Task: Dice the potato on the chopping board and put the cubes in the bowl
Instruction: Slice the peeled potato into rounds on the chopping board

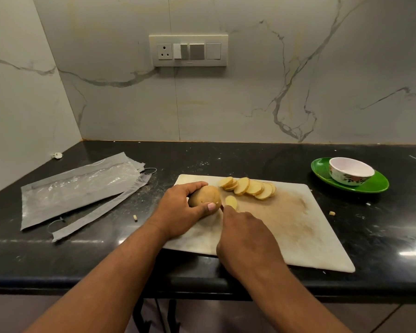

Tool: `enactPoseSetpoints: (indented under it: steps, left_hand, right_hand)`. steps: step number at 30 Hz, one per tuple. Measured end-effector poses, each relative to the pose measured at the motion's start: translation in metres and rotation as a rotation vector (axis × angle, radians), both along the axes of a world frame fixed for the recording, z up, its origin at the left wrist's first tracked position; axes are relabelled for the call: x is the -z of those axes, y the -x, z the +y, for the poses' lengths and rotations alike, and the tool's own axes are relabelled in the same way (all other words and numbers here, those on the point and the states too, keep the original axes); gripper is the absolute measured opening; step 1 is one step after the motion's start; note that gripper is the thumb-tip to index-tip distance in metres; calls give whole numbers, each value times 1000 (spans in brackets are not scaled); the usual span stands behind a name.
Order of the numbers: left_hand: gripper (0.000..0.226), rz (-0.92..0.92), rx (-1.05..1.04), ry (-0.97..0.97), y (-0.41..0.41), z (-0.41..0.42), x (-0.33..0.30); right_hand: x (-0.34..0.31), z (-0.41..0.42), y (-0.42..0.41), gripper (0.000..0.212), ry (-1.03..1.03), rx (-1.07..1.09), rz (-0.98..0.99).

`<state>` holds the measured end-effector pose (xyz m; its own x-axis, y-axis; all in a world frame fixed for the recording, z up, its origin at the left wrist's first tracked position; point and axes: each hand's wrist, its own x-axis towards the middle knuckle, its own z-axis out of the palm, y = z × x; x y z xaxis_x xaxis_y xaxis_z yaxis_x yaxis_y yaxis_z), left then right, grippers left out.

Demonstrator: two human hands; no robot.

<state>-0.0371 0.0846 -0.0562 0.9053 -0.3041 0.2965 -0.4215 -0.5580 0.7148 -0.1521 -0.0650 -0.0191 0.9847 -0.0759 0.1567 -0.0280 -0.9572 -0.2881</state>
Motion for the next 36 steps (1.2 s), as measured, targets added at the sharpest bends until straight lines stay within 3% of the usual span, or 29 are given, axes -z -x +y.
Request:
enactPoseSetpoints:
  steps: [8,36]
  left_hand:
    - [65,-7,3,-36,-1,0,1]
    - [60,-14,21,1,-5,2,5]
  right_hand:
    - [-5,-18,34,69,18,1,-42]
    - [-5,-1,18,68,-7,12,-104]
